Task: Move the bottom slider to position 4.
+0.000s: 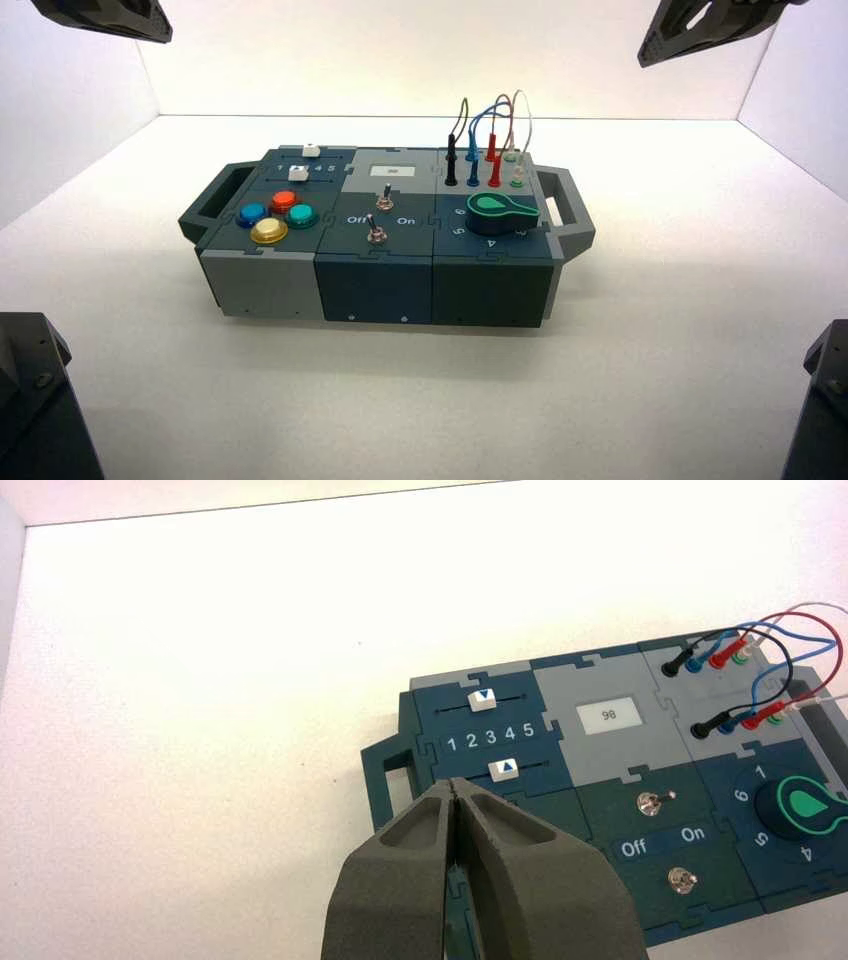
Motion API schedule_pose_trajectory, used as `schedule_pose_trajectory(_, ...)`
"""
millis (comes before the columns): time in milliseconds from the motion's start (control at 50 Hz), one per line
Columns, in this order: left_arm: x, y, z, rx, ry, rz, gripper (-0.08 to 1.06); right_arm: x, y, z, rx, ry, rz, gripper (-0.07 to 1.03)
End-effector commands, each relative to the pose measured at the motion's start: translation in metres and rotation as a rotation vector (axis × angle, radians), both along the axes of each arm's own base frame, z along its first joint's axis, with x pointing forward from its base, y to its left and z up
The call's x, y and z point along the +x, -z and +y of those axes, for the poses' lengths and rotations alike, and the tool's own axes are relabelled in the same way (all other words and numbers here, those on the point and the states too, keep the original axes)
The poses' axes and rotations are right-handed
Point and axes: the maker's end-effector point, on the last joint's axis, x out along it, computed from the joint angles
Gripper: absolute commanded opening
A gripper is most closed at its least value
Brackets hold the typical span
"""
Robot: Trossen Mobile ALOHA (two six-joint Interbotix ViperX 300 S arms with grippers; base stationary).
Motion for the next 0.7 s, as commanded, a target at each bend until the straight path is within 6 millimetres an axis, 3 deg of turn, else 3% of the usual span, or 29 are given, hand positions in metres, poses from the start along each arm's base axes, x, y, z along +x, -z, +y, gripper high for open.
schedule_pose_trajectory(20,0.004,-0.006,0.0,-0.004,-0.004,-0.021,-0.03,0.006,-0.015,0.005,0.02,-0.006,-0.036,-0.02)
schedule_pose_trajectory(480,0.004,-0.007,0.0,-0.006,-0.005,-0.024,-0.03,0.008,-0.015,0.006,0.017,-0.009,-0.034,-0.02)
schedule_pose_trajectory(560,0.004,-0.008,0.001,-0.005,-0.007,-0.027,-0.03,0.006,-0.018,0.016,0.022,-0.043,-0.03,-0.02)
schedule_pose_trajectory(700,0.007,-0.011,0.014,-0.006,-0.063,-0.038,-0.03,-0.003,-0.018,0.055,0.021,-0.179,0.003,-0.02)
